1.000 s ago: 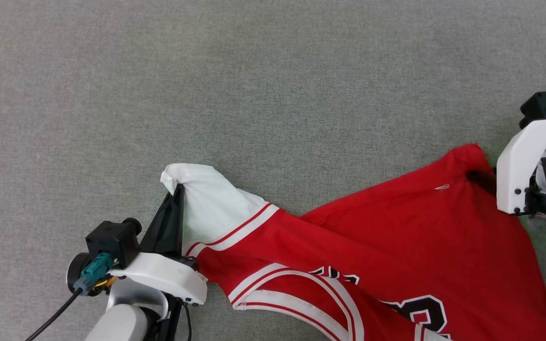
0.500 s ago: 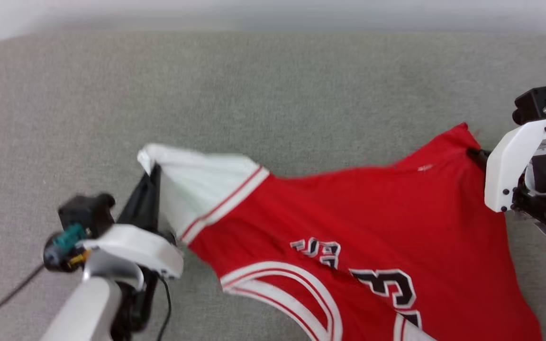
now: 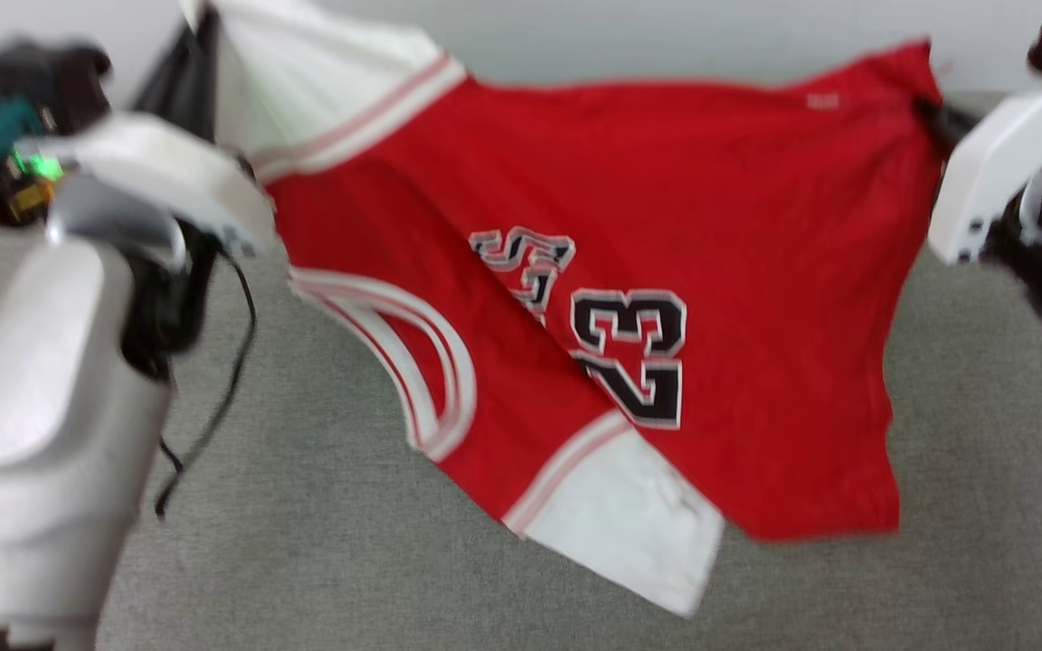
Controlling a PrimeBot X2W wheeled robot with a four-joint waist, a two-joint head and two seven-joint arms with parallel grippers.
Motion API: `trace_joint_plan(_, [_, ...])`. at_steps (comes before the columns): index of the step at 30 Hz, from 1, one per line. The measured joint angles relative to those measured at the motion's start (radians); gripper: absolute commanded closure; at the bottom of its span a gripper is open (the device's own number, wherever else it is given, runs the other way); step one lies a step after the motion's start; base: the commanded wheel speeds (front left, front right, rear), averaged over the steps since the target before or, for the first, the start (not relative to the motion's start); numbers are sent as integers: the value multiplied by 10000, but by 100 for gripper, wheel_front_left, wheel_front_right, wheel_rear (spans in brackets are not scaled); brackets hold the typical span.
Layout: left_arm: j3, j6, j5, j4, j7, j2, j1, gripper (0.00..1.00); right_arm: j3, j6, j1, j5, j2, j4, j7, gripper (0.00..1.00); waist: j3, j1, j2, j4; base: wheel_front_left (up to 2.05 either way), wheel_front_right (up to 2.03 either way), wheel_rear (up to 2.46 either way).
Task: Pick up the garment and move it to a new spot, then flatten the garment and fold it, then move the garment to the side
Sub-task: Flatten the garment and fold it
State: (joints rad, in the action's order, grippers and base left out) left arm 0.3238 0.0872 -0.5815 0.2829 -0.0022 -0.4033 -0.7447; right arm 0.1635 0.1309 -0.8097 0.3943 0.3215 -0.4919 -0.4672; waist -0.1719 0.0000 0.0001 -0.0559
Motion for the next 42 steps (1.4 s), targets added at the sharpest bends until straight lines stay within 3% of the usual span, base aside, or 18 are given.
trace_joint_plan(14, [-148, -322, 995, 1994, -180, -203, -6855, 100, -598, 0, -5194, -640, -58, -159, 1873, 100, -2569, 2, 0, -232, 0, 0, 0])
trace_joint_plan(21, [77, -631, 1521, 2614, -328, -345, -9214, 100, -320, 0, -7173, -573, 247, -307, 2326, 100, -4007, 2, 0, -232, 0, 0, 0])
trace_joint_plan(34, [119, -1154, 1081, 4798, -1179, 205, -9598, 100, 1210, 0, -8178, 278, 268, -2397, 3267, 100, -5602, 2, 0, 15, 0, 0, 0])
trace_joint_plan(42, [-13, -1626, 531, 6090, -2144, 556, -8114, 100, 2431, 0, -7378, 1097, 293, -3486, 4146, 100, -5192, 2, 0, 139, 0, 0, 0])
